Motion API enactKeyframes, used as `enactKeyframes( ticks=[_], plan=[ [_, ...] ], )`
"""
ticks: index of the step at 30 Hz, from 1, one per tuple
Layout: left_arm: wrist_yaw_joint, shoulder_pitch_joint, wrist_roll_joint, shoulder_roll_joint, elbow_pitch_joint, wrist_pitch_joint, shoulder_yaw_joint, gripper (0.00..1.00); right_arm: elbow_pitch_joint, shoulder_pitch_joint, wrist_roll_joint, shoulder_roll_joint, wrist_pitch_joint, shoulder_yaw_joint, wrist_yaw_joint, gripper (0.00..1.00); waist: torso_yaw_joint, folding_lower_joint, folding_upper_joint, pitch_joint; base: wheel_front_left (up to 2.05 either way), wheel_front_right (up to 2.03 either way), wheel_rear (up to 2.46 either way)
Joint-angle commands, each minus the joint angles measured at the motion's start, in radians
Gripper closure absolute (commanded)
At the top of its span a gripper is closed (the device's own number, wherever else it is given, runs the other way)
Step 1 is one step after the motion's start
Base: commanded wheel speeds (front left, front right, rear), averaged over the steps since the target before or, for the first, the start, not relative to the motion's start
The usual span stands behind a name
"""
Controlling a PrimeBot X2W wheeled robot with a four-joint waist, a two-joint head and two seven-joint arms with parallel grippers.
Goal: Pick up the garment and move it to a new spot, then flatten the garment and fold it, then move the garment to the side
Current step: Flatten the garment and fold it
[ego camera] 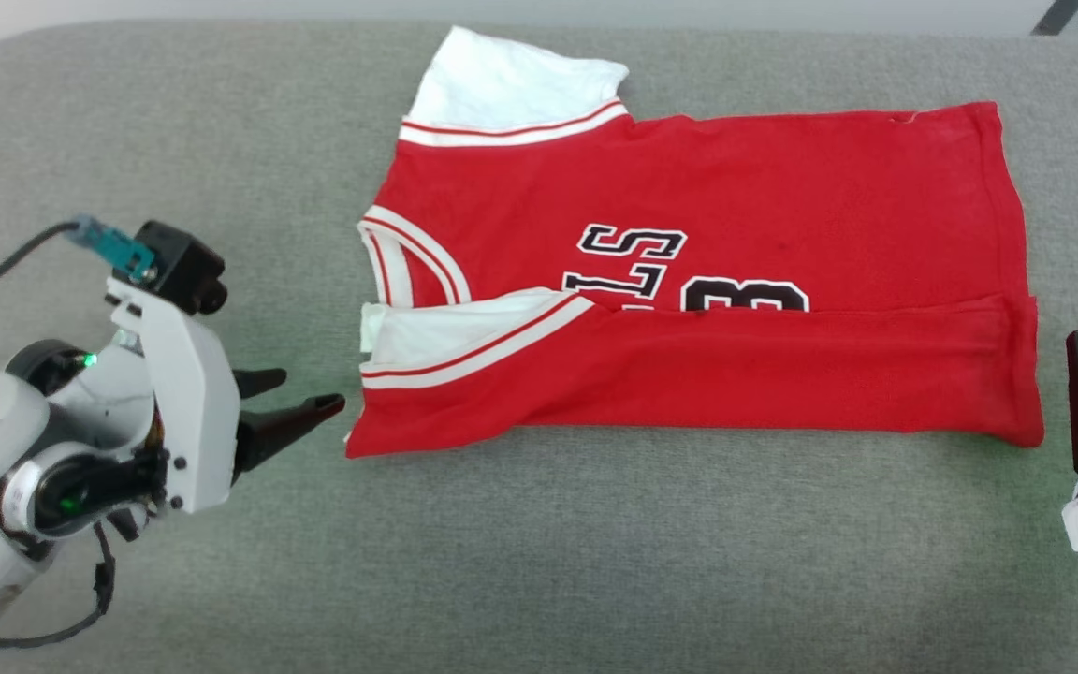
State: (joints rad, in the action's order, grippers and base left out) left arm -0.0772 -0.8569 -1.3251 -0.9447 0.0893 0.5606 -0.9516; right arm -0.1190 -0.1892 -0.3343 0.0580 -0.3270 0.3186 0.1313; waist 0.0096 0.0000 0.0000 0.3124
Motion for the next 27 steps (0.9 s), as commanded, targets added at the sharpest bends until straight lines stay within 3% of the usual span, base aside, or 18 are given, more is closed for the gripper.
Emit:
enactKeyframes(
  ticks=[1,5,9,20,21,22,23,25,27],
  plan=[
    [0.020,-0.016,-0.014,0.002,-0.009,0.022,0.000,0.00,-0.001,0.004,-0.010,-0.002,0.005,-0.005,-0.001,0.00,-0.017,0.0000,0.0000,0.017,0.00,0.00,0.00],
    [0.050,0.000,-0.058,0.029,0.007,0.060,-0.006,0.00,0.008,-0.003,-0.012,-0.005,0.014,-0.023,-0.001,0.00,-0.046,0.0000,0.0000,0.042,0.00,0.00,0.00],
    [0.050,0.021,-0.099,0.050,0.079,0.068,-0.004,0.00,0.011,-0.015,-0.016,-0.006,0.019,-0.035,-0.001,0.00,-0.082,0.0000,0.0000,0.062,0.00,0.00,0.00],
    [-0.001,0.048,-0.154,0.095,0.190,0.095,-0.016,0.00,-0.005,-0.022,-0.024,-0.009,0.025,-0.031,-0.001,0.00,-0.130,0.0000,0.0000,0.107,0.00,0.00,0.00],
    [-0.002,0.047,-0.154,0.099,0.196,0.093,-0.015,0.07,-0.006,-0.022,-0.026,-0.009,0.025,-0.031,-0.001,0.00,-0.130,0.0000,0.0000,0.109,0.00,0.00,0.00],
    [-0.006,0.046,-0.156,0.104,0.201,0.093,-0.015,0.25,-0.008,-0.024,-0.025,-0.009,0.024,-0.031,-0.001,0.00,-0.131,0.0000,0.0000,0.112,0.00,0.00,0.00],
    [-0.008,0.044,-0.158,0.108,0.204,0.094,-0.016,0.51,-0.009,-0.026,-0.024,-0.009,0.021,-0.031,-0.001,0.00,-0.131,0.0000,0.0000,0.114,0.00,0.00,0.00],
    [-0.015,0.040,-0.155,0.117,0.207,0.095,-0.019,0.94,-0.014,-0.031,-0.017,-0.009,0.009,-0.040,-0.001,0.00,-0.129,0.0000,0.0000,0.117,0.00,0.00,0.00],
    [-0.021,0.040,-0.153,0.121,0.206,0.095,-0.019,1.00,-0.016,-0.033,-0.014,-0.009,0.001,-0.048,-0.001,0.00,-0.128,0.0000,0.0000,0.119,0.00,0.00,0.00]
  ],
)
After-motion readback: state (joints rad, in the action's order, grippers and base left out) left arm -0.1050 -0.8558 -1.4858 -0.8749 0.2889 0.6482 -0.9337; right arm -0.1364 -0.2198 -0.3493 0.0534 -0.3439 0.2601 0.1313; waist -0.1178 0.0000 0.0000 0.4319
